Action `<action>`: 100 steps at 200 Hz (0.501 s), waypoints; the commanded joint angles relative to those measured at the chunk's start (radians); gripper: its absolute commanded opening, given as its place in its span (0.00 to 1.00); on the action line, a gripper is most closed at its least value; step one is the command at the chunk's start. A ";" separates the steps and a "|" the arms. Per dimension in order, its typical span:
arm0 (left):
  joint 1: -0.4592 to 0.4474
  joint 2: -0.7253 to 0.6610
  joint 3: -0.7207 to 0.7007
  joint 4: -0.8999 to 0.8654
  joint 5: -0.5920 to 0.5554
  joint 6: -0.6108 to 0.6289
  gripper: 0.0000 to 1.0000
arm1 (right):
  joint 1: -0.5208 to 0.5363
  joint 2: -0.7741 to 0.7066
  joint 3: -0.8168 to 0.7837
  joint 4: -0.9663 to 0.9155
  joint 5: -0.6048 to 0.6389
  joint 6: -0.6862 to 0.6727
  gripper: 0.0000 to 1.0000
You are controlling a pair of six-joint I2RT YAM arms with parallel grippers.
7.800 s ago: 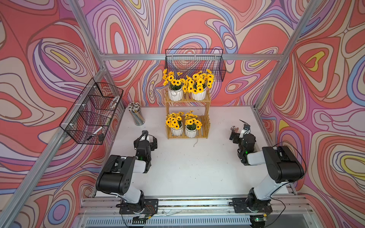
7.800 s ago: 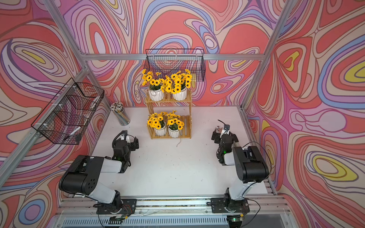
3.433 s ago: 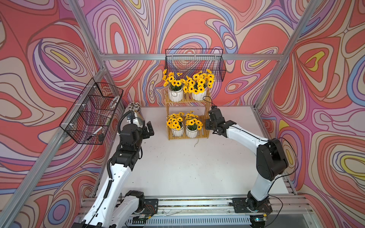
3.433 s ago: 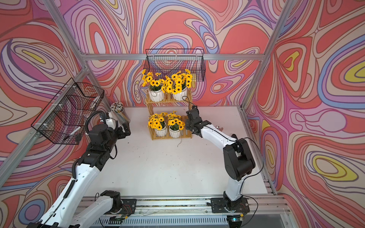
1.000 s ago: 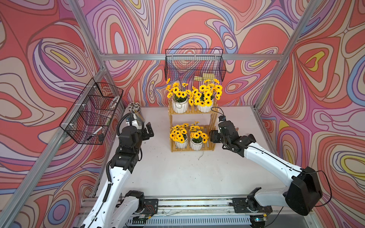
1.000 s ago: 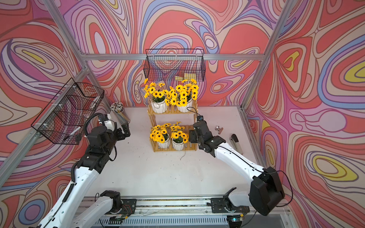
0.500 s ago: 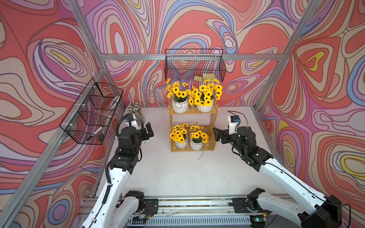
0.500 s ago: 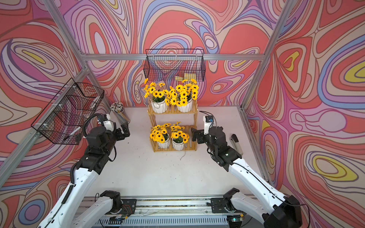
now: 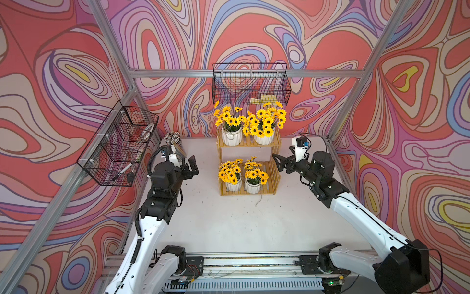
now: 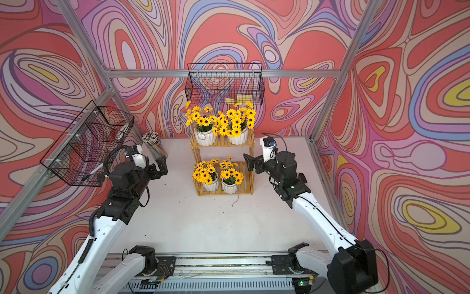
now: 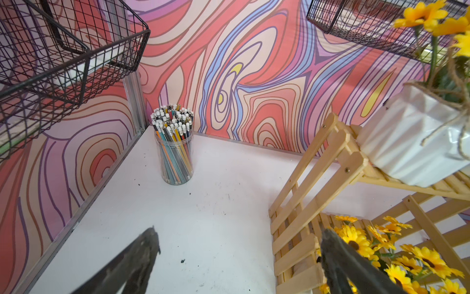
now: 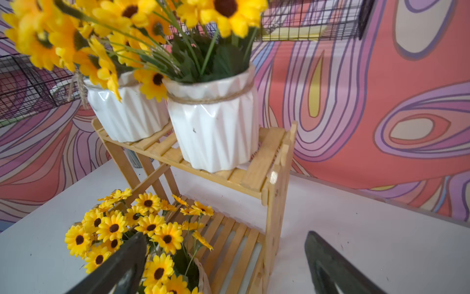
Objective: Take the sunflower pots off the shelves
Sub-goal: Pick up the sunflower pot from the shelf.
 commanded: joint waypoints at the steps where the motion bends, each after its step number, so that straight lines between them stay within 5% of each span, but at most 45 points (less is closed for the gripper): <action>1: 0.000 0.002 0.044 0.027 0.013 0.013 1.00 | -0.002 0.041 0.061 0.058 -0.091 -0.072 0.98; 100: 0.000 0.009 0.074 0.029 0.026 0.020 1.00 | -0.021 0.197 0.205 0.120 -0.117 -0.090 0.98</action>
